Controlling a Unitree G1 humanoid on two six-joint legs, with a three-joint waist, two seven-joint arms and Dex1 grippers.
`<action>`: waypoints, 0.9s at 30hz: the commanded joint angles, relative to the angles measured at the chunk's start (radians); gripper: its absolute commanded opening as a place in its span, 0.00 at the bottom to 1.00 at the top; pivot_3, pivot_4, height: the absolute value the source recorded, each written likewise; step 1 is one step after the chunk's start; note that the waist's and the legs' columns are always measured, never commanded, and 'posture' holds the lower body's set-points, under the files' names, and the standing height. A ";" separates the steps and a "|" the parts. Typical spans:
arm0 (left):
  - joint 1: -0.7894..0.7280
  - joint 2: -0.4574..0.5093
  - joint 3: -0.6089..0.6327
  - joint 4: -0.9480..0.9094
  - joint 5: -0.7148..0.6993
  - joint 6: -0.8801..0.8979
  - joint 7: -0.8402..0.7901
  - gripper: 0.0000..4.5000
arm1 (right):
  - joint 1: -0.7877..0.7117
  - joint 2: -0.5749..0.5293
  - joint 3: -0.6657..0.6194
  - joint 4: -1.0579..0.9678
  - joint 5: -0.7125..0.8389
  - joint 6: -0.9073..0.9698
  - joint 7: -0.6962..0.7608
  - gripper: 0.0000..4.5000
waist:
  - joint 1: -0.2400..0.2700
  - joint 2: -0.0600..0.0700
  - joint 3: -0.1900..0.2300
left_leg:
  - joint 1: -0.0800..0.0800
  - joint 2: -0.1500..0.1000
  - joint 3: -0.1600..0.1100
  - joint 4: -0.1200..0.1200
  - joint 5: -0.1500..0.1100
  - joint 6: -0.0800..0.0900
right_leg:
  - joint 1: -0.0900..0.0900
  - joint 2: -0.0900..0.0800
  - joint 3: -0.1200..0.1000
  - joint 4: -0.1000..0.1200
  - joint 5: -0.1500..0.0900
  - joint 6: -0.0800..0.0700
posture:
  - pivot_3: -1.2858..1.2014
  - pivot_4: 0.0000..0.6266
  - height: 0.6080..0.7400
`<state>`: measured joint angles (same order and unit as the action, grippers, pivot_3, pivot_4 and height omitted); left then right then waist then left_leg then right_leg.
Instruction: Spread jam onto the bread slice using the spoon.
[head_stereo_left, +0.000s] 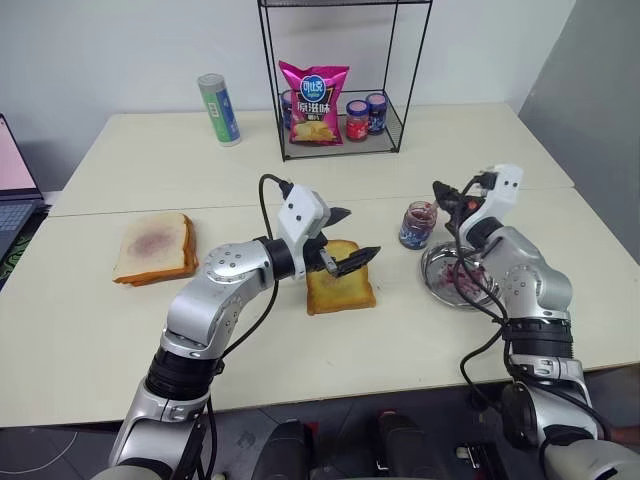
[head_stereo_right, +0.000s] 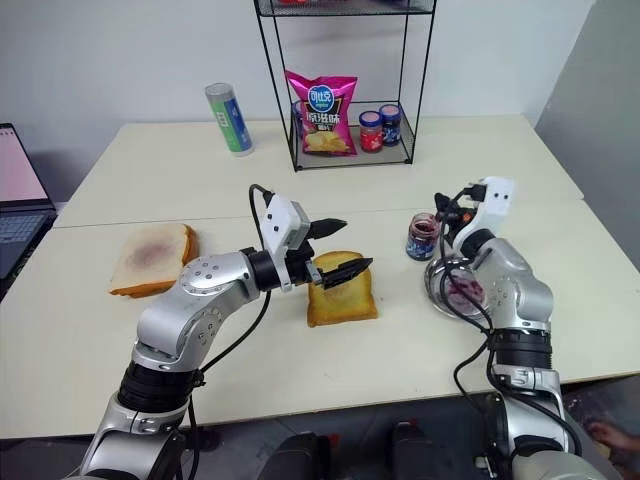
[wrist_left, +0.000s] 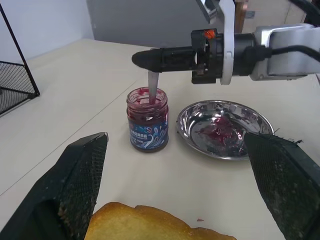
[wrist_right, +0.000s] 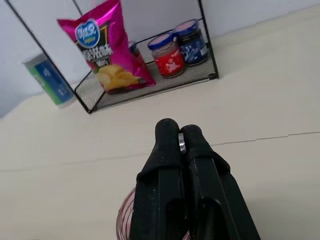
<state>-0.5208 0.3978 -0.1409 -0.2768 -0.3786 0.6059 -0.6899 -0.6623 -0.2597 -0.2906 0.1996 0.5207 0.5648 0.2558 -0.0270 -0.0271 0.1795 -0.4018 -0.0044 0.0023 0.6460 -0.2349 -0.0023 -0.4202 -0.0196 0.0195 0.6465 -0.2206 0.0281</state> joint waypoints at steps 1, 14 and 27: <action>-0.009 -0.001 0.007 -0.033 -0.002 -0.019 0.000 1.00 | -0.048 0.024 -0.096 -0.035 0.103 0.064 -0.068 0.01 | 0.000 0.000 0.000 | 0.000 0.000 0.000 0.000 0.000 0.000 | 0.000 0.000 0.000 0.000 0.000 0.000 | 0.52 0.24 1.00; -0.025 -0.016 0.002 0.004 0.005 -0.045 -0.009 1.00 | -0.109 0.063 -0.286 -0.046 0.322 0.158 -0.252 0.01 | -0.001 0.000 0.000 | 0.000 0.000 0.000 0.000 0.000 0.000 | 0.000 0.000 0.000 0.000 0.000 0.000 | 0.52 0.24 1.00; -0.034 -0.011 0.002 0.016 0.010 -0.054 -0.024 1.00 | -0.091 0.023 -0.277 -0.046 0.319 0.142 -0.255 0.01 | -0.002 0.000 0.000 | 0.000 0.000 0.001 0.000 0.000 0.000 | 0.000 0.000 0.000 0.000 0.000 0.001 | 0.52 0.24 1.00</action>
<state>-0.5333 0.3878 -0.1434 -0.2413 -0.3705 0.5748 -0.7100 -0.7368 -0.2216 -0.5577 0.1961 0.8159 0.7262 -0.0017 -0.0290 -0.0270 0.1796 -0.4020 -0.0044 0.0029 0.6457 -0.2350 -0.0022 -0.4204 -0.0191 0.0198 0.6463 -0.2212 0.0291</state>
